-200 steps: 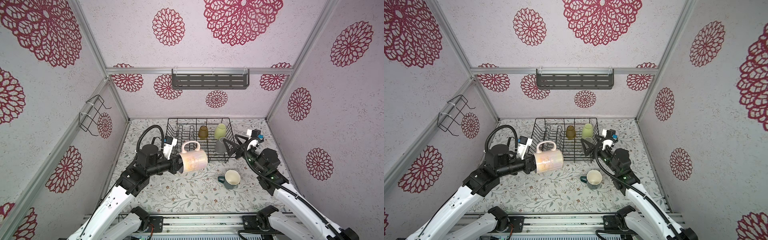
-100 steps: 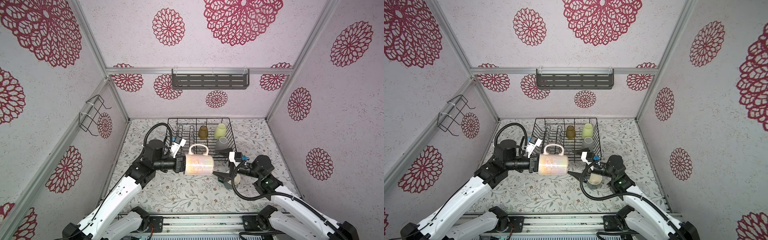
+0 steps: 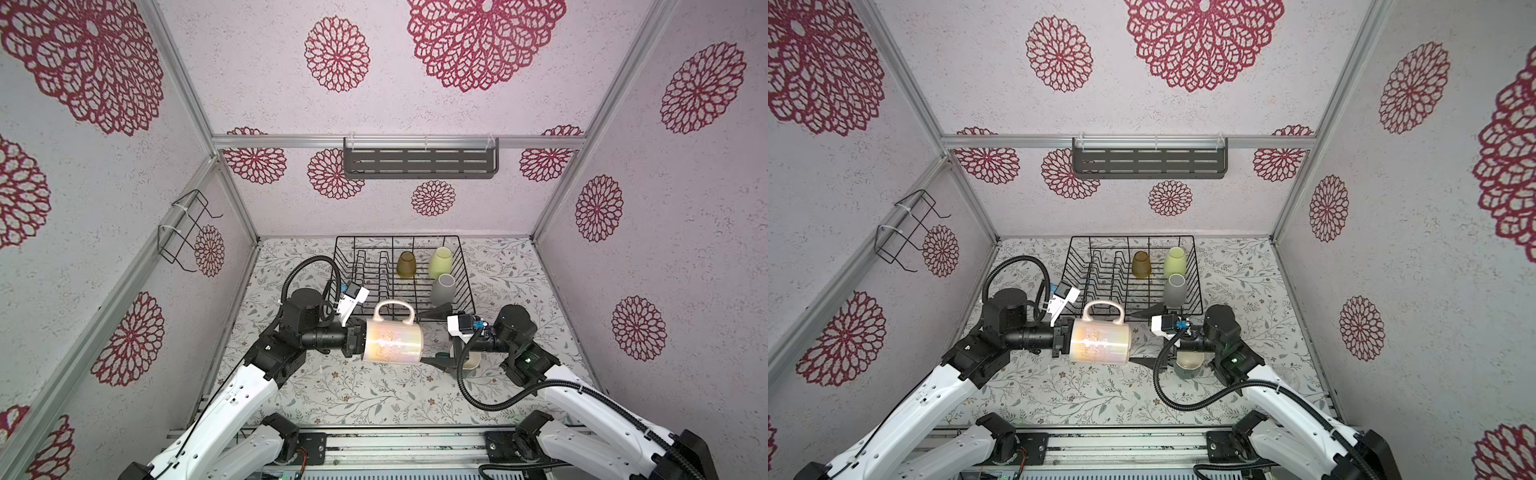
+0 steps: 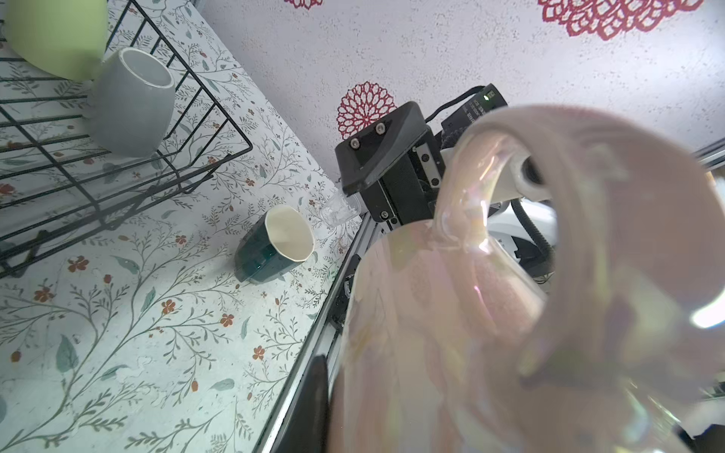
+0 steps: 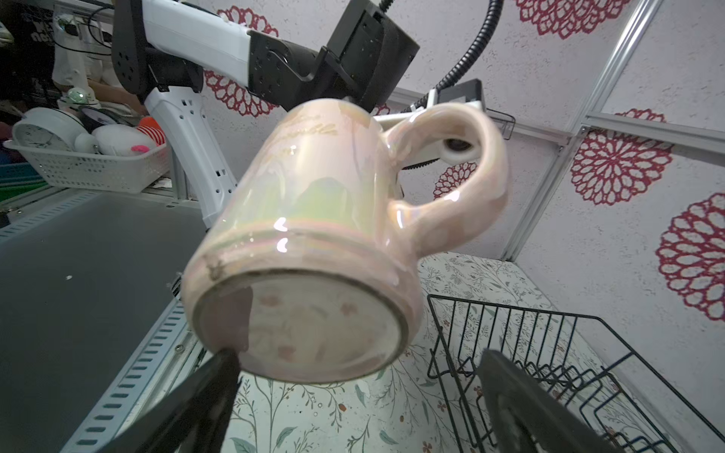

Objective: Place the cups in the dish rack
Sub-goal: 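Hold the pink mug with the left gripper while the right gripper approaches it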

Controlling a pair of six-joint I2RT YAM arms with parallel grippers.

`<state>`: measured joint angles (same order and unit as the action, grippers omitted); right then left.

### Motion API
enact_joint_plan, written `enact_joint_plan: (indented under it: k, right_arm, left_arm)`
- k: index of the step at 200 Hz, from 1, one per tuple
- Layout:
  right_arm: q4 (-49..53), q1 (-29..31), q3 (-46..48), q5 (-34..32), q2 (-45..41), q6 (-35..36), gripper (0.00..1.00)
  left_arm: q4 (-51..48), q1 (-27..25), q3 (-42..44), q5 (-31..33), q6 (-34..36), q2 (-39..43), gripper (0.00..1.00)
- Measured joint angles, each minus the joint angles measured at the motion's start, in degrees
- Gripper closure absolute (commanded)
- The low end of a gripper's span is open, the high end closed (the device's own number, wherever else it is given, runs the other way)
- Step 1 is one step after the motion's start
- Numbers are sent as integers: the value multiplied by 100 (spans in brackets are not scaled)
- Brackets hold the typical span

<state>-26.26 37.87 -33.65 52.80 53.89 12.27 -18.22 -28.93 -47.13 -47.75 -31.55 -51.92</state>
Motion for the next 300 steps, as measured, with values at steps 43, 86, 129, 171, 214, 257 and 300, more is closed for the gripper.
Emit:
enact_joint_plan:
  k: [43,86,129,171,214,257,300]
  right_arm:
    - [225,125,-284,365,348,72,1]
    - [815,256,-468,485,398,549,1]
    - [949,476,-474,503,389,647,1]
    - [745,511,-337,225,400,341,1]
    - [-59,511,-136,-249,603,-605,1]
    - [-588,529,-114,-588,780,-1475,1]
    - [-929,549,-101,-695,804,-1740,1]
  left_arm:
    - [-52,39,4,-151,225,17,100]
    - [-352,68,-4,-129,455,157,100]
    - [-297,245,39,192,505,629,100]
    - [-66,376,44,402,496,529,100]
    - [302,426,120,433,380,240,100]
    - [822,472,306,391,243,103,100]
    - [1217,470,369,160,227,9,100]
